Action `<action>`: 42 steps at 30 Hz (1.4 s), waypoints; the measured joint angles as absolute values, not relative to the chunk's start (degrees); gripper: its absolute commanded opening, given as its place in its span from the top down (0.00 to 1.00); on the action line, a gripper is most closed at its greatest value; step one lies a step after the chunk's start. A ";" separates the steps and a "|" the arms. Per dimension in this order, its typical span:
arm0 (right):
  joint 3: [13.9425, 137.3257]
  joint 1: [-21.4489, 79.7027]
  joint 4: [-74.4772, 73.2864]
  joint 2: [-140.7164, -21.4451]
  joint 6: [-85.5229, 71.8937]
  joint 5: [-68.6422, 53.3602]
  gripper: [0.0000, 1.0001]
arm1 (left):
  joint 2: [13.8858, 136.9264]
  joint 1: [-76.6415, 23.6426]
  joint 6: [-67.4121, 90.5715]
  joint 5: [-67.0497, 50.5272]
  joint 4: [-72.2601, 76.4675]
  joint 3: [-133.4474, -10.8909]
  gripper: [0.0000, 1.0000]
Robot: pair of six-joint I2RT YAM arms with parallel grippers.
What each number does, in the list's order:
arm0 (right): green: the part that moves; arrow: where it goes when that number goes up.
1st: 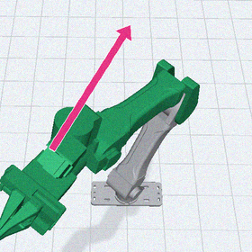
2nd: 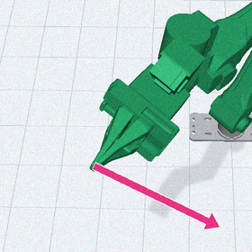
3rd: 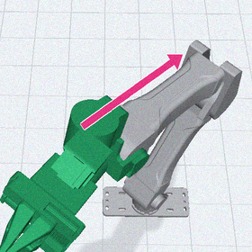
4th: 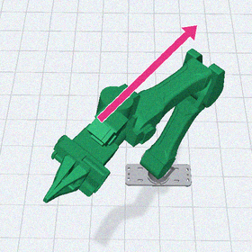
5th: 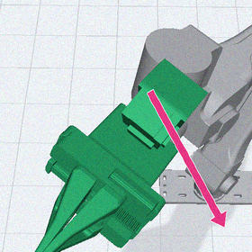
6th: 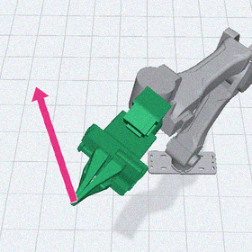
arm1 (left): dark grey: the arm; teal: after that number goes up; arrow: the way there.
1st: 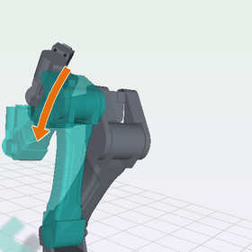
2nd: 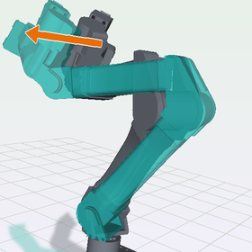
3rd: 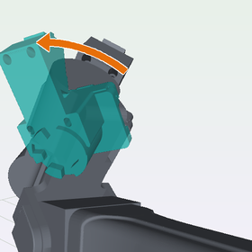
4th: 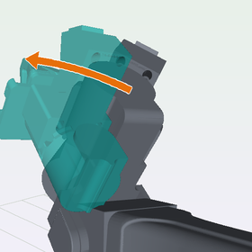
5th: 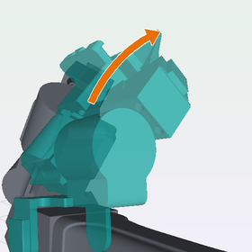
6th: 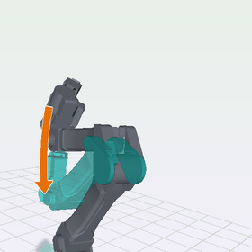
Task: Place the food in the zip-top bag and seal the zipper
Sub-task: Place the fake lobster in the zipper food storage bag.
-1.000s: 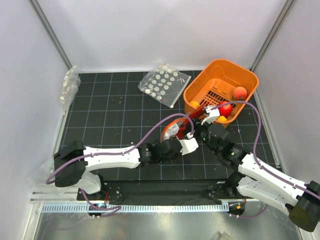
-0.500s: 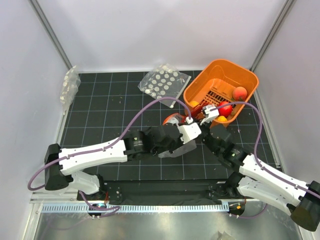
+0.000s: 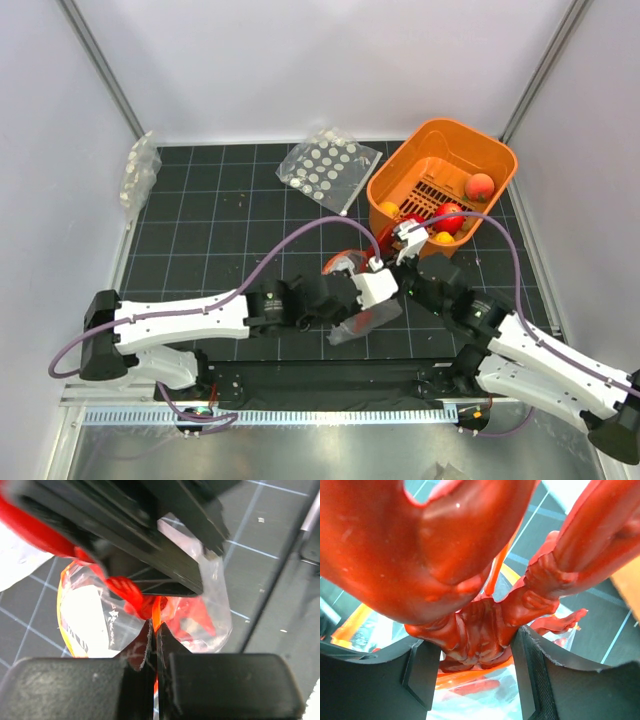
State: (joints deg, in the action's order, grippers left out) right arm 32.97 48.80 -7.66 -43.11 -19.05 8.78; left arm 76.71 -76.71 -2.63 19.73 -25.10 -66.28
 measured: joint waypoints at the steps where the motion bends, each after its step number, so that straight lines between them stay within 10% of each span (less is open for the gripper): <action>1: 33.41 48.80 -9.87 -42.19 -19.66 8.03 0.92 | 76.71 -77.95 -2.17 20.23 -24.77 -65.87 1.00; 14: 31.20 49.01 -29.41 -27.09 -22.70 6.24 0.69 | 85.91 -86.26 2.94 23.05 -20.58 -68.58 1.00; 21: 29.85 49.01 -32.71 -19.25 -24.18 6.92 0.80 | 88.05 -87.74 3.07 23.55 -22.09 -73.23 0.92; 42: 28.97 49.01 -32.12 -15.25 -26.11 8.60 0.98 | 77.54 -81.12 24.29 26.65 -34.15 -82.19 0.00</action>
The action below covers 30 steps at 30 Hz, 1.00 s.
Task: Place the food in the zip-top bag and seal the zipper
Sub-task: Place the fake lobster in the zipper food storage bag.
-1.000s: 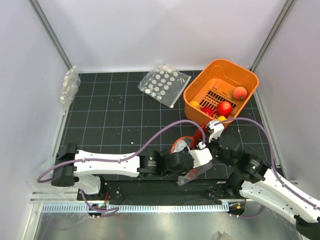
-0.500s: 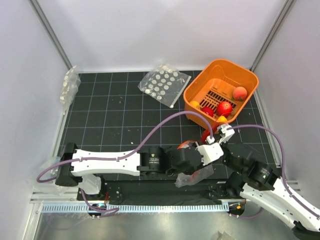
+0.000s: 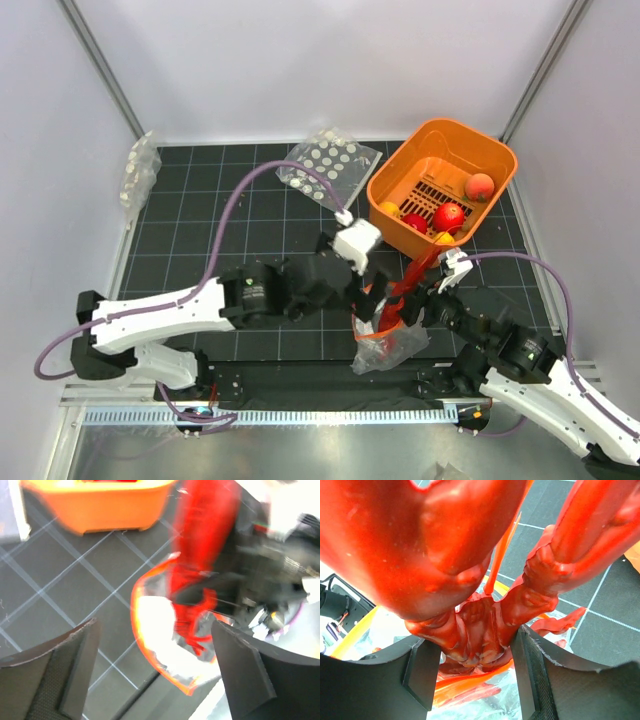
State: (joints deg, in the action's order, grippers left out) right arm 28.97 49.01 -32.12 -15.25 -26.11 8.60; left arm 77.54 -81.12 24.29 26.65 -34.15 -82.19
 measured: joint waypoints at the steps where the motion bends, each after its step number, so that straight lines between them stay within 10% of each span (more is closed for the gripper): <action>1: 28.97 49.01 -32.10 -15.25 -26.11 8.54 0.98 | 76.34 -78.98 27.09 25.87 -34.22 -80.79 0.00; 14: 28.97 49.01 -31.70 -15.20 -25.85 8.16 0.98 | 87.50 -65.98 41.78 4.67 -36.80 -83.72 0.02; 30: 28.97 49.01 -30.55 -14.85 -25.10 7.60 0.99 | 94.11 -59.33 44.60 -5.23 -38.00 -83.77 0.46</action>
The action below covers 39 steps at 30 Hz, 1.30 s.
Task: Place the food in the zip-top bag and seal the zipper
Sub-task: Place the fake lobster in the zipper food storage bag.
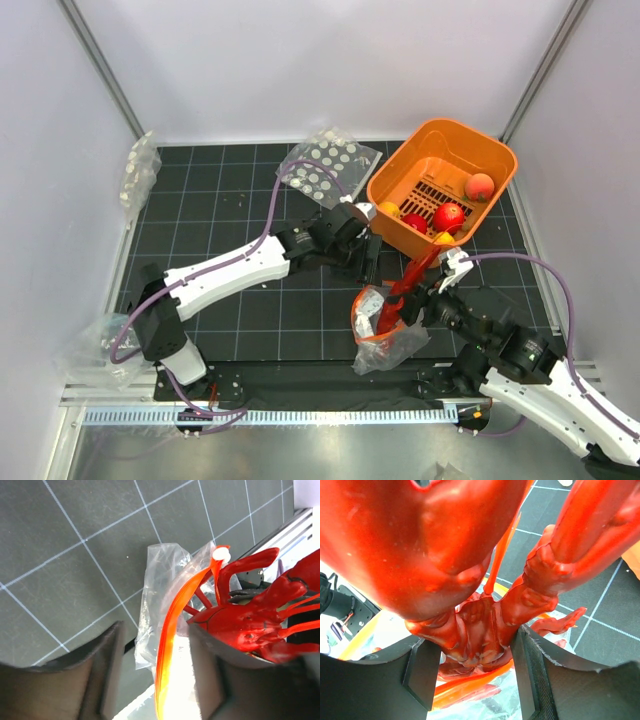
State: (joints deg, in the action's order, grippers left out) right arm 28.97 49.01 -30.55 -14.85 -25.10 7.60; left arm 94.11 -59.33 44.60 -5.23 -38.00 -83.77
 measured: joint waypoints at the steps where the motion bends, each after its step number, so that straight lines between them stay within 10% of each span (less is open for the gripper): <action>1: 28.97 49.01 -30.41 -14.83 -24.93 7.55 0.99 | 94.11 -59.07 44.82 -5.52 -37.93 -83.79 0.50; 9: 28.97 49.01 -29.76 -14.87 -23.59 6.57 0.99 | 97.38 -58.85 45.28 -13.54 -36.49 -83.81 0.59; 13: 28.97 49.01 -28.93 -15.25 -22.24 4.82 0.99 | 101.01 -58.85 46.26 -16.58 -35.46 -83.79 1.00; 29: 34.92 49.01 -27.68 -27.55 -11.81 -4.60 0.98 | 105.32 -57.56 44.34 -15.86 -38.52 -97.32 1.00; 35: 35.24 49.01 -29.71 -28.12 -13.93 0.23 0.44 | 105.25 -56.77 44.47 -15.42 -38.65 -97.23 1.00; 39: 36.16 49.01 -31.92 -29.45 -15.79 2.81 0.32 | 104.29 -55.96 44.51 -15.35 -38.65 -95.35 1.00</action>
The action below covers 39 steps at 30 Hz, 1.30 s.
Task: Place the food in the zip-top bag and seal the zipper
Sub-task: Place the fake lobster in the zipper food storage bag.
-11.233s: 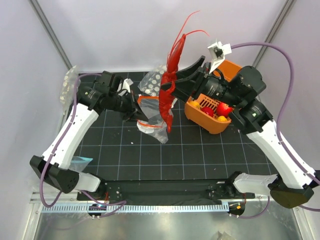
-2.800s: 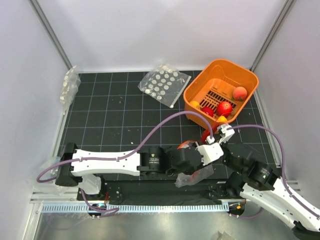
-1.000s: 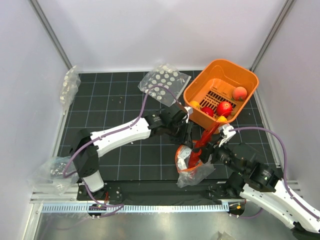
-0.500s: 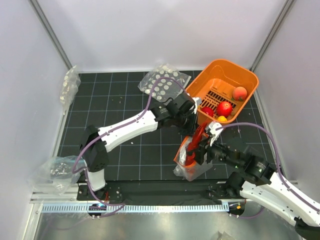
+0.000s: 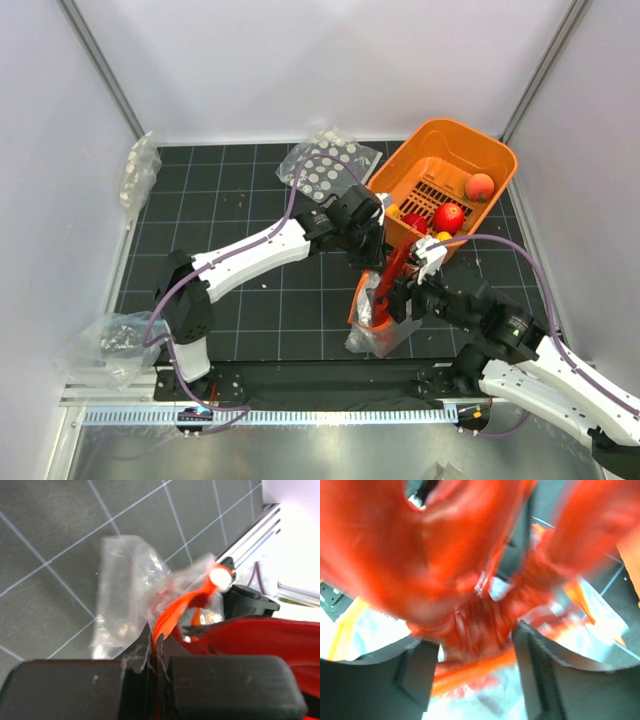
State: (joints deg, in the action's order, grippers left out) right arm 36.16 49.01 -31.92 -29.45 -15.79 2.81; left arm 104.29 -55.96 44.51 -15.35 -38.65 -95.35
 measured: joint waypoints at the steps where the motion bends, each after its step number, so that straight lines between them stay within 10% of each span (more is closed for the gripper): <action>1: 36.60 49.01 -32.29 -29.85 -16.47 3.27 0.31 | 103.96 -55.92 44.51 -15.22 -38.70 -94.74 1.00; 12: 51.31 49.01 -39.81 -38.63 -25.78 7.79 0.25 | 101.80 -55.75 44.58 -13.39 -38.65 -90.91 1.00; 39: 59.37 49.01 -62.54 -41.87 -51.75 15.49 0.60 | 98.08 -54.08 45.87 -8.93 -38.22 -83.59 1.00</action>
State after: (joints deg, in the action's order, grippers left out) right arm 59.37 49.01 -62.54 -41.87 -51.75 15.49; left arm 98.08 -54.08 45.87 -8.93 -38.22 -83.59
